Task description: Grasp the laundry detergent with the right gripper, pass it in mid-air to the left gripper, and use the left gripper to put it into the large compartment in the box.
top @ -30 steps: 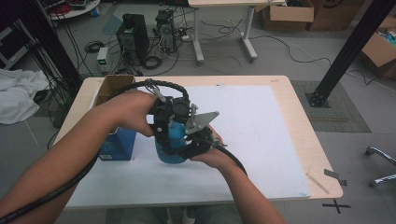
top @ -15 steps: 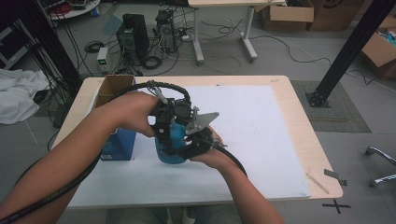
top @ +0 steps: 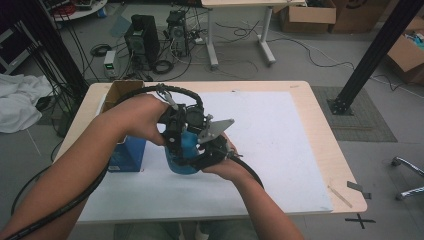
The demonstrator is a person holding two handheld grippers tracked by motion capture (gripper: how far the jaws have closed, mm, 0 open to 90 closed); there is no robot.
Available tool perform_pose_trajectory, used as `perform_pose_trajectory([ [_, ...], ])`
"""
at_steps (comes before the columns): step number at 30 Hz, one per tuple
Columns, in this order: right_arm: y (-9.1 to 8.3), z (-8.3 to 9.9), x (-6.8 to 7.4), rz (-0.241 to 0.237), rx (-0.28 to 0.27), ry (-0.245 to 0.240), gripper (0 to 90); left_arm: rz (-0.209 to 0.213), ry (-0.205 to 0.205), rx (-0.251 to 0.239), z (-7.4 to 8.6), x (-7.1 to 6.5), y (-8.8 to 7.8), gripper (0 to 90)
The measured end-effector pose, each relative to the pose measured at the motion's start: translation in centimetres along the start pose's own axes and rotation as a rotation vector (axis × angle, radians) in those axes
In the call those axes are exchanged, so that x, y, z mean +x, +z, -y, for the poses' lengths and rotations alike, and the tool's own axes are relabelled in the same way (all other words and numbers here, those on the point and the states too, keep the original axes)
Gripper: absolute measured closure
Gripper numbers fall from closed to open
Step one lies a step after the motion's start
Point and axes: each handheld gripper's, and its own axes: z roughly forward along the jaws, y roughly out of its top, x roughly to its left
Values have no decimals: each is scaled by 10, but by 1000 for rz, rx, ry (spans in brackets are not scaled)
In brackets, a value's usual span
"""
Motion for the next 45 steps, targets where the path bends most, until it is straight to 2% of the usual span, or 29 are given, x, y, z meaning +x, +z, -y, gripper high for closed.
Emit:
perform_pose_trajectory([
  [2,-1,0,1,-7,10,19,410,4,-9,-5,1,1,-1,392],
  [6,1,2,-1,7,5,12,314,8,-20,-6,3,4,-5,391],
  [12,-7,1,0,1,-25,30,276,16,-29,4,6,4,-9,391],
  [16,-15,-1,-1,0,-12,44,244,23,-40,7,10,5,-11,391],
  [21,-30,-4,-2,17,28,42,200,42,-78,10,18,9,-15,390],
  [25,-45,-8,-6,36,77,52,171,50,-118,16,25,15,-23,390],
  [30,-61,-15,-11,44,177,67,119,43,-166,21,34,22,-35,389],
  [35,-72,-28,-16,49,304,50,66,49,-211,32,43,30,-47,389],
  [39,-79,-36,-21,57,396,26,49,68,-255,19,55,37,-57,388],
  [41,-82,-41,-24,55,447,12,32,71,-285,14,61,40,-62,388],
  [45,-87,-46,-27,50,515,-5,8,82,-357,4,73,46,-72,388],
])
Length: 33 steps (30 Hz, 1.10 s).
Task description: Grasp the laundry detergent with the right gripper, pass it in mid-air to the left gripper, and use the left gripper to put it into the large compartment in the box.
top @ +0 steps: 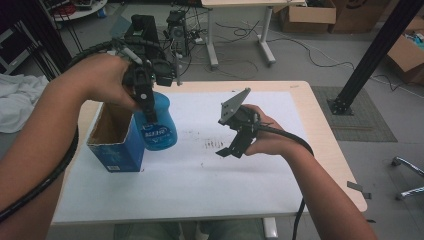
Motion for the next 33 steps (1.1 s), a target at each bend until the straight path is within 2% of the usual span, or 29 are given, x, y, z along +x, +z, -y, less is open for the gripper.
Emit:
perform_pose_trajectory([
  [8,-5,-3,-4,-29,125,-27,0,3,-134,-19,19,19,-19,387],
  [14,-7,0,-6,-36,194,-18,0,3,-294,-24,34,33,-32,387],
  [18,-8,2,-8,-42,216,-11,0,-6,-472,-22,47,44,-43,387],
  [19,-8,2,-8,-44,223,-12,0,-6,-472,-22,47,44,-43,387],
  [20,-7,3,-9,-45,230,-11,0,-23,-577,-24,54,47,-48,386],
  [21,-7,3,-9,-46,238,-12,0,-29,-628,-22,57,49,-50,386],
  [22,-6,4,-9,-46,244,-11,0,-34,-648,-16,60,50,-52,386],
  [23,-6,4,-9,-48,247,-11,0,-31,-703,-15,65,52,-53,387],
  [26,-5,5,-10,-52,255,-9,0,-14,-819,-26,76,57,-55,386],
  [30,-5,7,-12,-52,260,-3,0,-3,-934,-14,87,60,-54,387],
  [33,-4,8,-13,-55,265,3,0,0,-1005,-13,95,60,-55,387],
])
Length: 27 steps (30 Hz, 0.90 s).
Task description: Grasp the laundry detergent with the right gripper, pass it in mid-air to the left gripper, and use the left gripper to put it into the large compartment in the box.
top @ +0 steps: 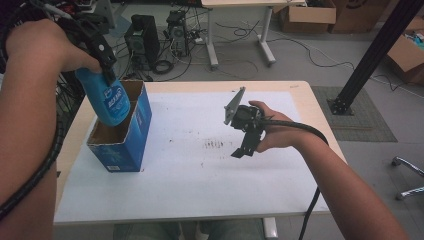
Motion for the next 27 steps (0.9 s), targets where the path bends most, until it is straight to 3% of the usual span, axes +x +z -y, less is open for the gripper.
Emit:
perform_pose_trajectory([
  [3,1,1,-1,10,7,-1,0,6,-69,-1,3,6,5,387],
  [8,3,5,-2,-1,26,2,0,3,-120,9,5,12,16,387],
  [13,3,6,-2,-6,31,7,0,-10,-134,14,4,18,27,387],
  [18,3,5,-1,-9,33,5,0,6,-134,11,3,21,40,387],
  [20,4,4,-1,-13,34,7,0,23,-144,17,2,23,52,387],
  [27,5,4,0,-19,32,1,0,14,-161,44,-3,26,86,388],
])
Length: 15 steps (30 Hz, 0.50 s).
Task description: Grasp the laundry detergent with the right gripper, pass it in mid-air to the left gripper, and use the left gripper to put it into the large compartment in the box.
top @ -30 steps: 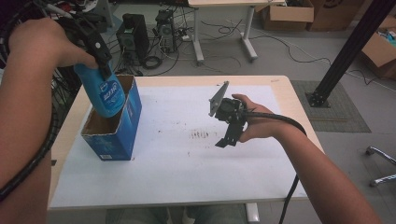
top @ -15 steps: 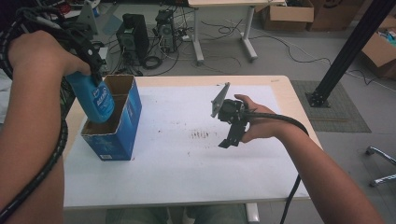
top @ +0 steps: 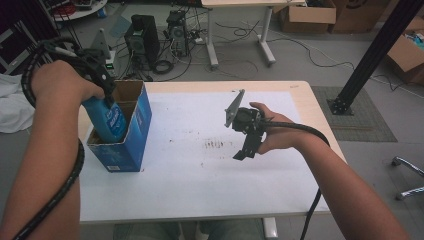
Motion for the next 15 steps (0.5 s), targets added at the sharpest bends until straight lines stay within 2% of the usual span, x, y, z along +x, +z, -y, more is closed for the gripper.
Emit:
perform_pose_trajectory([
  [7,4,3,1,-8,0,5,0,12,-17,8,-8,1,36,388],
  [15,8,6,0,-16,-6,16,0,-2,-9,34,-18,-4,69,388],
])
